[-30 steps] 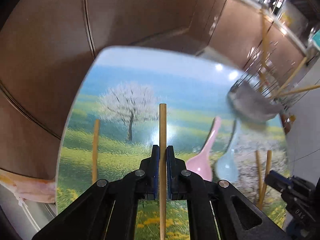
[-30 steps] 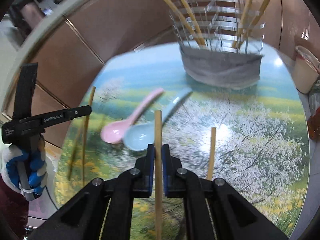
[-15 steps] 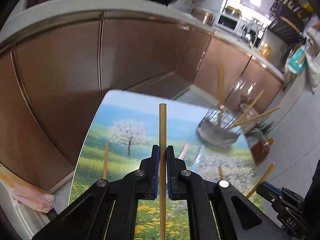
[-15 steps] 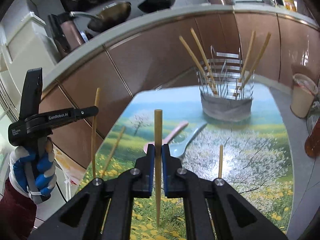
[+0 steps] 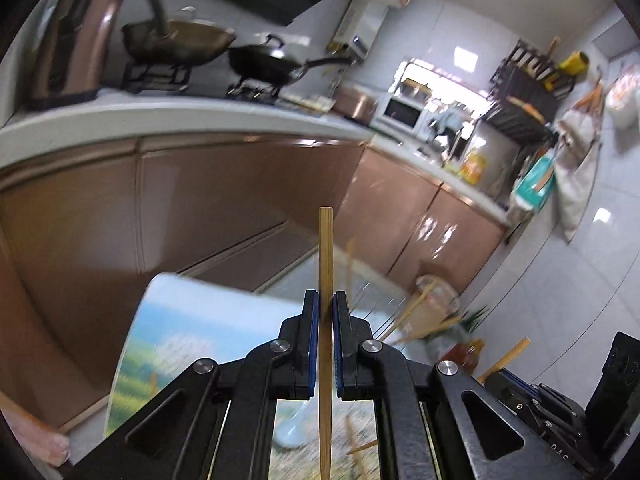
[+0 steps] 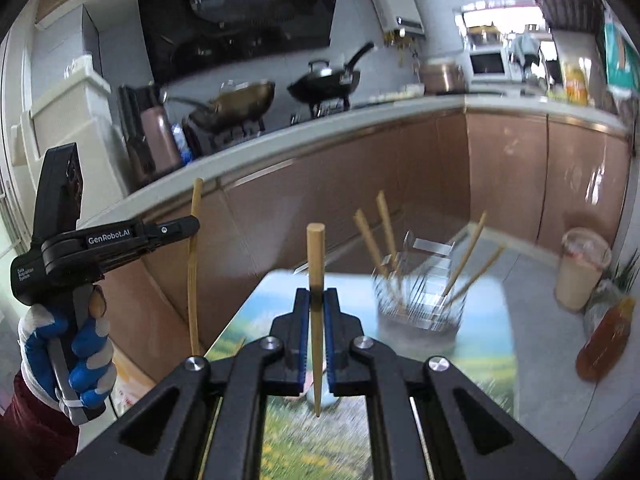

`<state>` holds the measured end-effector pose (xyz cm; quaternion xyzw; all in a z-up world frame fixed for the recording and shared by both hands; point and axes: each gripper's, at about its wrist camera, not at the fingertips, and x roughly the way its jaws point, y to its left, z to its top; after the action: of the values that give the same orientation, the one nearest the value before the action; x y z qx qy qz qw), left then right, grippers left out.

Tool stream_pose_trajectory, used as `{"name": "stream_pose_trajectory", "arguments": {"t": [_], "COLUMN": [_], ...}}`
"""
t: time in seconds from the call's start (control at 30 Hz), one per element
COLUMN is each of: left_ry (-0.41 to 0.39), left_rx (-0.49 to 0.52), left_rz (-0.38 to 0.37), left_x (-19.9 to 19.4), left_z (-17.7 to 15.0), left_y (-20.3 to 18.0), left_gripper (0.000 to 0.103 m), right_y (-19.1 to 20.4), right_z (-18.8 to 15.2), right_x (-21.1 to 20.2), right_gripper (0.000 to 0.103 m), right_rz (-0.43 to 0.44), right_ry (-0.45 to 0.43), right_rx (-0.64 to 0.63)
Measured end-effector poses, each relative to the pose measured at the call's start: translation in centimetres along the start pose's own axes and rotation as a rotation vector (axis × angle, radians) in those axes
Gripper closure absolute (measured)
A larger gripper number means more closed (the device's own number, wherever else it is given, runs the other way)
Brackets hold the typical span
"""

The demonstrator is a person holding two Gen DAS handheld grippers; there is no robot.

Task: Organize utensils
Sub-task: 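Lift the chopsticks with both tools and carry them above the wire holder, then lower the chopsticks into the wire holder and open both tools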

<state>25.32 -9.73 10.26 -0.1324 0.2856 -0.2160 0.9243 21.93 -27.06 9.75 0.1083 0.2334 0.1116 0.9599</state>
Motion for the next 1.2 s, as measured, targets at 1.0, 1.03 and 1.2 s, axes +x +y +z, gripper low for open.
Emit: {"name": "stream_pose_trajectory", "arguments": {"t": [1.0, 1.03, 1.2], "left_ry": [-0.205, -0.204, -0.193], "left_rx": [0.082, 0.085, 0.102], "left_rz": [0.073, 0.080, 0.101], "left_x": [24.5, 24.6, 24.9], "left_z": [-0.4, -0.7, -1.4], "left_y": [-6.6, -6.5, -6.3], "left_gripper": [0.097, 0.097, 0.097], "right_y": [-11.9, -12.0, -11.9], "right_z": [2.2, 1.8, 0.7], "right_x": [15.3, 15.4, 15.6], "right_gripper": [0.097, 0.097, 0.096], "right_rz": [-0.212, -0.208, -0.204], "right_ry": [-0.026, -0.018, 0.018], "right_rx": [-0.043, -0.042, -0.038]}}
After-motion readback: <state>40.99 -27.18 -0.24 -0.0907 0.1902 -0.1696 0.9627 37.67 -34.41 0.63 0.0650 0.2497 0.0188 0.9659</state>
